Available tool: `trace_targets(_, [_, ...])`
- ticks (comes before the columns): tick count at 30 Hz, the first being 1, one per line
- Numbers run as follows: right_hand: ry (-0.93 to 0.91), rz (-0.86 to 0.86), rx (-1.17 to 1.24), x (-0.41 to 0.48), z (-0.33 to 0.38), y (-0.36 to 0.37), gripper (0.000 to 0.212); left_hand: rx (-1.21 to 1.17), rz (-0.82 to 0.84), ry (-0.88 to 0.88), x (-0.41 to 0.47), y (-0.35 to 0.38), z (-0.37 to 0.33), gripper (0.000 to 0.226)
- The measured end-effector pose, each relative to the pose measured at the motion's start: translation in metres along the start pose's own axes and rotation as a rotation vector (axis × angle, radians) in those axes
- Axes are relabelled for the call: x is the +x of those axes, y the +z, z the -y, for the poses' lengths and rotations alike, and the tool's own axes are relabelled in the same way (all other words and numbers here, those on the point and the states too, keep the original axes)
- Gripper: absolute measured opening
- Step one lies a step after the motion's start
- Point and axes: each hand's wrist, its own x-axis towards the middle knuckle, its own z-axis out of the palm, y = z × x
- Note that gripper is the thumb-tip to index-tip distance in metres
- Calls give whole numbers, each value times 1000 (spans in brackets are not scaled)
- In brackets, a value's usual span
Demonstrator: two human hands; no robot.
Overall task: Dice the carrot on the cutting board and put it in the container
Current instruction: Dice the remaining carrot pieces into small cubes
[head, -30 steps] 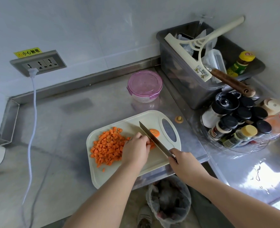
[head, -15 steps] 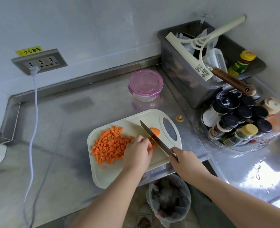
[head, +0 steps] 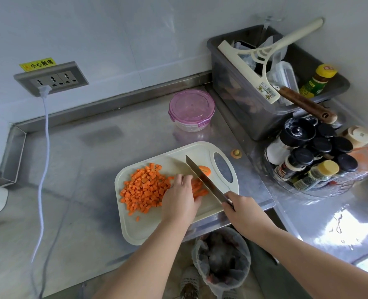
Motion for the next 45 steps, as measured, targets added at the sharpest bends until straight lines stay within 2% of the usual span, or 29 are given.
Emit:
trace_targets(3, [2, 2, 14, 0, 2, 4, 27, -28, 70, -39, 7, -1, -1, 51])
trace_targets(9, [-7, -6, 25, -1, 6, 11, 27, -62, 94, -57, 11, -1, 0, 52])
trace_targets(14, [2, -4, 32, 1, 5, 12, 26, -31, 74, -82, 12, -3, 2, 59])
trace_targets(25, [1, -16, 23, 1, 7, 14, 28, -118, 75, -90, 14, -1, 4, 48])
trace_targets(39, [0, -9, 28, 0, 7, 13, 30, -128, 74, -55, 14, -2, 2, 52])
trace_targets(45, [12, -8, 51, 1, 7, 16, 29, -225, 12, -79, 12, -2, 3, 46])
